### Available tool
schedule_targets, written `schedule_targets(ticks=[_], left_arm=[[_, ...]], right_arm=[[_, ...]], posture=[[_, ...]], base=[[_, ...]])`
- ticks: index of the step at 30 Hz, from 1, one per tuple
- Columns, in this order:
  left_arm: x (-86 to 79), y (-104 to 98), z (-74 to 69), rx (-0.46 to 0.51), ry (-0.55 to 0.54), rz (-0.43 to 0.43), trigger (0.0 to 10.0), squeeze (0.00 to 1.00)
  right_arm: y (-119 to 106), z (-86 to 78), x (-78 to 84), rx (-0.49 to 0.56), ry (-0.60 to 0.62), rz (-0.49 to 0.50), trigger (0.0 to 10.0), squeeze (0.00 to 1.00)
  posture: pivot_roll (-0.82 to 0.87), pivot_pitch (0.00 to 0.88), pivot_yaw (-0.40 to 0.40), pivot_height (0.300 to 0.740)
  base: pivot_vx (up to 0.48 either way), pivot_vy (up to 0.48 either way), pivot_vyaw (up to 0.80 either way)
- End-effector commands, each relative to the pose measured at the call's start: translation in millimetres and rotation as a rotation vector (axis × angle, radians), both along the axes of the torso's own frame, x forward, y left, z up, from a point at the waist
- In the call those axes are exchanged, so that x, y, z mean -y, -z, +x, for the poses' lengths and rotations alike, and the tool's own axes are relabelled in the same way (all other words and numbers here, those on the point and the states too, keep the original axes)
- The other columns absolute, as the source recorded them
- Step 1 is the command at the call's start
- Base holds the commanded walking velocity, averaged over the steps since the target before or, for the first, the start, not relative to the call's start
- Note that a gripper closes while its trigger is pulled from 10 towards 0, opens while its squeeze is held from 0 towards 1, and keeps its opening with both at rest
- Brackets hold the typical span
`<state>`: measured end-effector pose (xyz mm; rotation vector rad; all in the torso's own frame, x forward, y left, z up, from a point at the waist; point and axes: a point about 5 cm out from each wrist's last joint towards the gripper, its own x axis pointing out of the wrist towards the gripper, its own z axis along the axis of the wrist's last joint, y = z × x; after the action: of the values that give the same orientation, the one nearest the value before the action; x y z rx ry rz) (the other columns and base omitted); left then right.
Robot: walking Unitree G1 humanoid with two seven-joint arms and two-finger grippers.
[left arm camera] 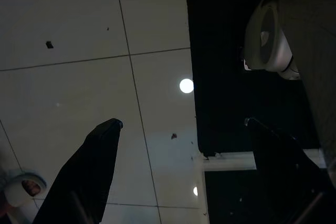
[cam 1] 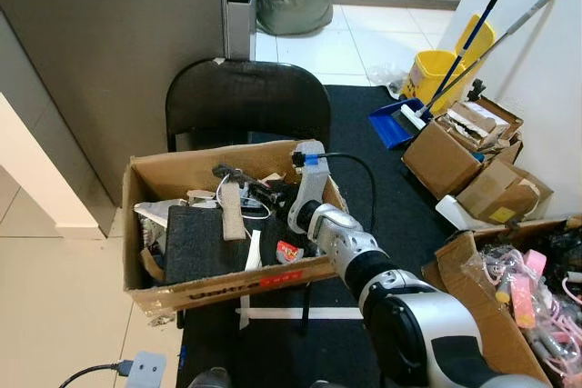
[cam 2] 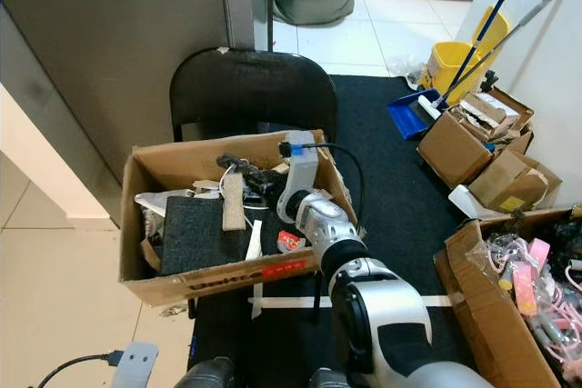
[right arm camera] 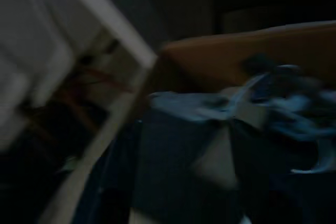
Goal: Picking trash to rubbish bin
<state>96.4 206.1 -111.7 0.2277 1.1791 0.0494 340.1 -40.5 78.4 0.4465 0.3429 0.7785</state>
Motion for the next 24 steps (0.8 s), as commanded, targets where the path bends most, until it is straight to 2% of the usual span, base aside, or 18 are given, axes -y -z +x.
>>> schedule_targets(ticks=[1,2,3,4,5,6,7,9,10,13,14,16,18,19,21,22,23,24], left_arm=[[17.2,5.2,-11.6,-0.046,0.039,-0.058,10.0,0.00],[17.4,5.4,-12.3,-0.049,0.042,-0.059,10.0,0.00],[17.7,5.6,-13.1,-0.052,0.046,-0.060,10.0,0.00],[17.7,5.6,-13.1,-0.052,0.046,-0.060,10.0,0.00],[18.3,5.8,-13.7,-0.055,0.049,-0.062,10.0,0.00],[18.3,5.8,-13.7,-0.055,0.049,-0.062,10.0,0.00],[18.8,6.0,-14.2,-0.056,0.050,-0.063,10.0,0.00],[19.7,6.3,-15.0,-0.059,0.051,-0.064,10.0,0.00],[20.0,6.4,-15.3,-0.060,0.052,-0.064,10.0,0.00],[20.4,6.6,-16.3,-0.067,0.065,-0.060,10.0,0.00],[20.4,6.6,-16.3,-0.067,0.065,-0.060,10.0,0.00],[19.1,6.9,-17.9,-0.082,0.103,-0.036,10.0,0.00],[15.3,7.2,-20.6,-0.105,0.138,0.002,10.0,0.00],[15.3,7.2,-20.6,-0.105,0.138,0.002,10.0,0.00],[-1.2,6.8,-29.2,-0.184,0.201,0.136,10.0,0.00],[-8.5,6.1,-32.5,-0.214,0.231,0.194,10.0,0.00],[-18.3,4.4,-35.6,-0.239,0.245,0.260,10.0,0.00],[-18.3,4.4,-35.6,-0.239,0.245,0.260,10.0,0.00]], right_arm=[[11.6,-14.8,-10.2,-0.065,-0.094,0.087,10.0,1.00],[16.2,-24.9,-11.9,-0.069,-0.243,0.104,10.0,0.35],[23.7,-36.9,-11.0,-0.070,-0.397,0.085,10.0,0.00],[23.7,-36.9,-11.0,-0.070,-0.397,0.085,10.0,0.00],[36.4,-51.1,-5.1,-0.094,-0.542,0.024,10.0,0.00],[36.4,-51.1,-5.1,-0.094,-0.542,0.024,10.0,0.00],[46.3,-61.1,1.0,-0.119,-0.630,-0.027,10.0,0.00],[69.7,-72.7,22.1,-0.193,-0.631,-0.214,10.0,0.00],[83.0,-77.8,35.8,-0.227,-0.601,-0.361,10.0,0.00],[105.8,-87.7,63.5,-0.284,-0.520,-0.640,10.0,0.00],[105.8,-87.7,63.5,-0.284,-0.520,-0.640,10.0,0.00],[118.2,-95.0,83.0,-0.344,-0.416,-0.764,10.0,0.00],[127.1,-102.2,98.9,-0.404,-0.305,-0.828,10.0,0.00],[127.1,-102.2,98.9,-0.404,-0.305,-0.828,10.0,0.00],[139.0,-114.4,121.7,-0.476,-0.108,-0.912,10.0,0.00],[142.8,-119.5,129.1,-0.499,-0.047,-0.942,10.0,0.00],[147.1,-126.5,135.1,-0.526,-0.002,-0.966,10.0,0.00],[147.1,-126.5,135.1,-0.526,-0.002,-0.966,10.0,0.00]], posture=[[0.11,0.038,-0.038,0.740],[0.11,0.038,-0.038,0.740],[0.11,0.040,-0.037,0.740],[0.11,0.040,-0.037,0.740],[0.11,0.040,-0.039,0.740],[0.11,0.040,-0.039,0.740],[0.11,0.041,-0.041,0.740],[0.11,0.042,-0.043,0.740],[0.11,0.042,-0.042,0.740],[0.11,0.042,-0.040,0.740],[0.11,0.042,-0.040,0.740],[0.11,0.039,-0.039,0.740],[0.11,0.035,-0.039,0.740],[0.11,0.035,-0.039,0.740],[0.11,0.033,-0.038,0.740],[0.11,0.033,-0.038,0.740],[0.11,0.028,-0.036,0.740],[0.11,0.028,-0.036,0.740]], base=[[0.000,0.000,0.00],[0.000,0.000,0.00],[0.000,0.000,0.00],[0.000,0.000,0.00],[0.000,0.000,0.00],[0.000,0.000,0.00],[0.000,0.000,0.00],[0.000,0.000,0.00],[0.000,0.000,0.00],[0.000,0.000,0.00],[0.000,0.000,0.00],[0.000,0.000,0.00],[0.000,0.000,0.00],[0.000,0.000,0.00],[0.000,0.000,0.00],[0.000,0.000,0.00],[0.000,0.000,0.00],[0.000,0.000,0.00]])
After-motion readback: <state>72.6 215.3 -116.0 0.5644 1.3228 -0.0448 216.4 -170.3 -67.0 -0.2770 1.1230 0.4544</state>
